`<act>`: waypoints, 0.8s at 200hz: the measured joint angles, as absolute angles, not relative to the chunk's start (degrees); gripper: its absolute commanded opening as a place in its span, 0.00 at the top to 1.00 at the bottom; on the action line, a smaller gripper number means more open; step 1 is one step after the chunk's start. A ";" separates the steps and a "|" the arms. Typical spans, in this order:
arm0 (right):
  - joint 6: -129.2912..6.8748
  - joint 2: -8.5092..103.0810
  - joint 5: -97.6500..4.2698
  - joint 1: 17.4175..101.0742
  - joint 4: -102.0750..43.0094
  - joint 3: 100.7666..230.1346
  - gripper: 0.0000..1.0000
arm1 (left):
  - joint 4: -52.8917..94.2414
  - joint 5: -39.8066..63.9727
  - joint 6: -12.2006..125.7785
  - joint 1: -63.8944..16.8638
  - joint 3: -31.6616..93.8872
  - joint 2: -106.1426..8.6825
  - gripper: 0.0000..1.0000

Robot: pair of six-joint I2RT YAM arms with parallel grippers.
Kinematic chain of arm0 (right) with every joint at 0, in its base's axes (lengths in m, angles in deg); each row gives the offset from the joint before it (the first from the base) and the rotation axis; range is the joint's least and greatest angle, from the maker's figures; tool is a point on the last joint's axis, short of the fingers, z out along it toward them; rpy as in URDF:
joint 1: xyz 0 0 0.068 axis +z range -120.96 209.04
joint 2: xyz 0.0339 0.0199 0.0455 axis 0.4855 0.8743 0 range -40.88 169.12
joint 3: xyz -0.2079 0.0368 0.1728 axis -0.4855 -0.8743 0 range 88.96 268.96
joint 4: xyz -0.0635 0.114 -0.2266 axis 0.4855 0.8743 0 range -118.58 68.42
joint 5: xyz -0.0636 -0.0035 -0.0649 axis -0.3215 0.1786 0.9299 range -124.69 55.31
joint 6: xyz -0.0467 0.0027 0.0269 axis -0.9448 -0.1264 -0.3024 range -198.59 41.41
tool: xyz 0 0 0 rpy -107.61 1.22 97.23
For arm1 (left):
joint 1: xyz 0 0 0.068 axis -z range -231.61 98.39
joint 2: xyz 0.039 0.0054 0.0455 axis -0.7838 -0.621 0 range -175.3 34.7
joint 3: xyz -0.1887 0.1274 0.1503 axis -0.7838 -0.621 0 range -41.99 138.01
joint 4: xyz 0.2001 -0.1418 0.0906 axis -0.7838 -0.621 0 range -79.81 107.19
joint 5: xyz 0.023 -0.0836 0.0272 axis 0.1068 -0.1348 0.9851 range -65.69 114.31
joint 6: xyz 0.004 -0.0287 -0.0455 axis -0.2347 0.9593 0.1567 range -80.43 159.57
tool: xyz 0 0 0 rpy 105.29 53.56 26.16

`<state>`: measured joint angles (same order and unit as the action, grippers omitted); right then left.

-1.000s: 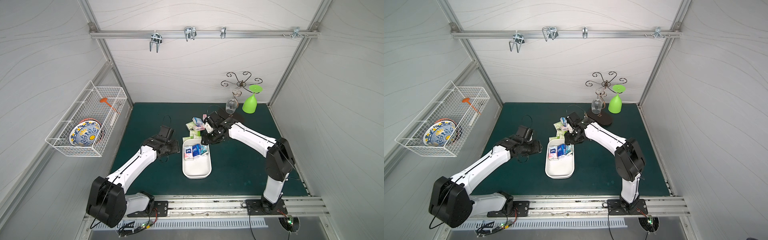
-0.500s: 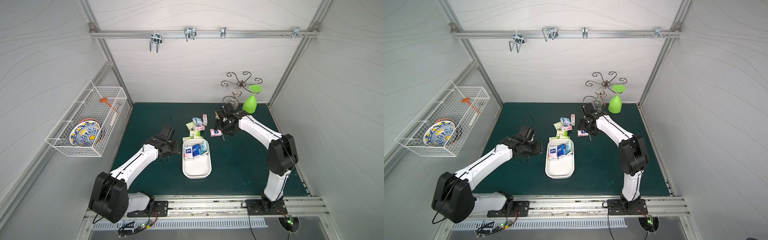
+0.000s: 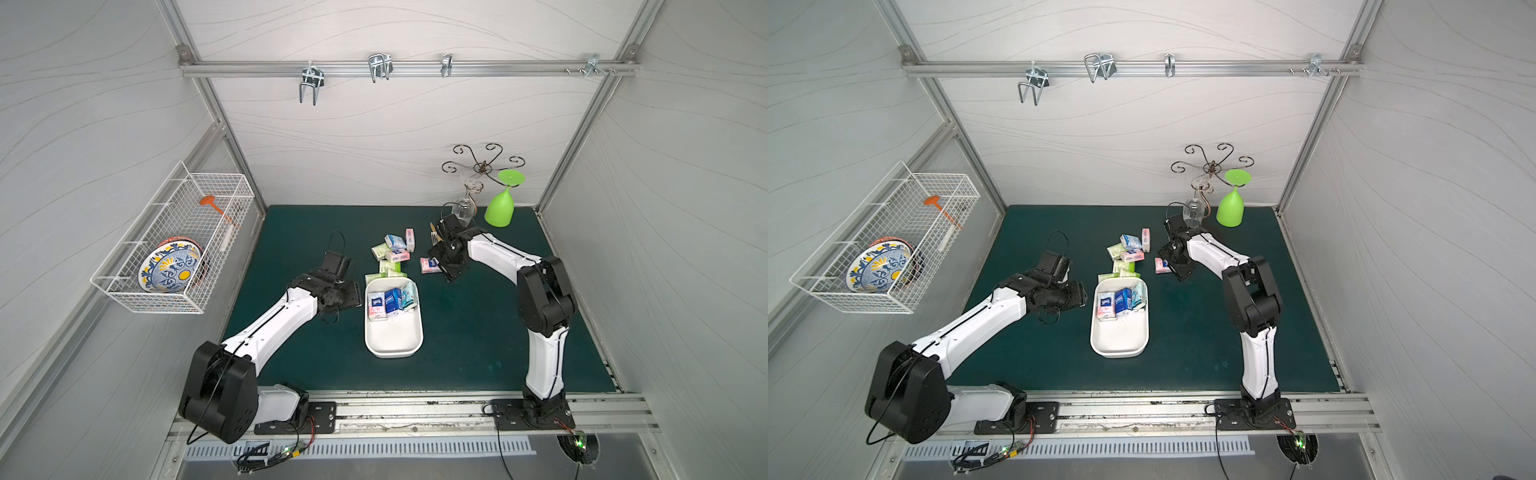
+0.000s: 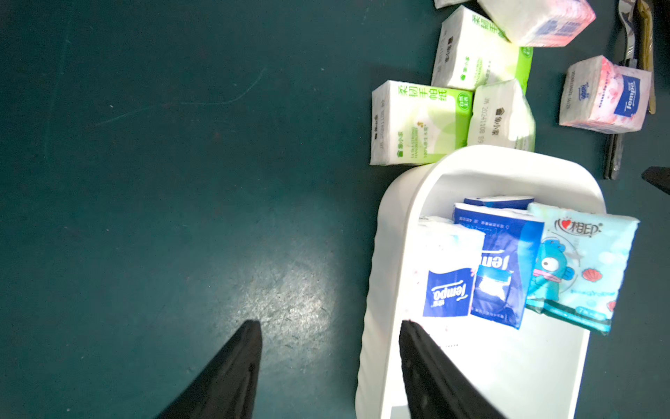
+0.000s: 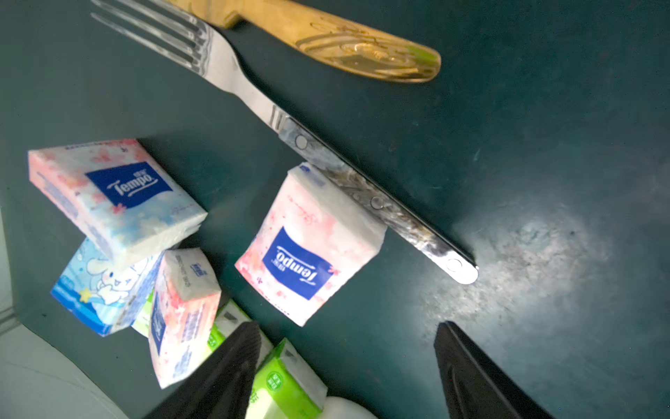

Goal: Put the pocket tissues into the storage box
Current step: Pick up the pocket tissues from the center of the board.

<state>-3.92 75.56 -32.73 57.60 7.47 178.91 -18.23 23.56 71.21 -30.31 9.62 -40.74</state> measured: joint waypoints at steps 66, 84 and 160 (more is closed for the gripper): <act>3.18 80.31 -32.58 57.80 4.94 182.10 0.21 | -17.66 23.49 71.32 -30.31 9.25 -39.17 0.35; 3.47 81.23 -32.41 57.86 4.28 183.15 0.21 | -17.61 23.49 71.32 -30.31 9.16 -38.95 0.35; 6.09 84.90 -32.30 57.97 5.05 186.65 0.30 | -17.61 23.47 71.34 -30.31 9.01 -38.84 0.35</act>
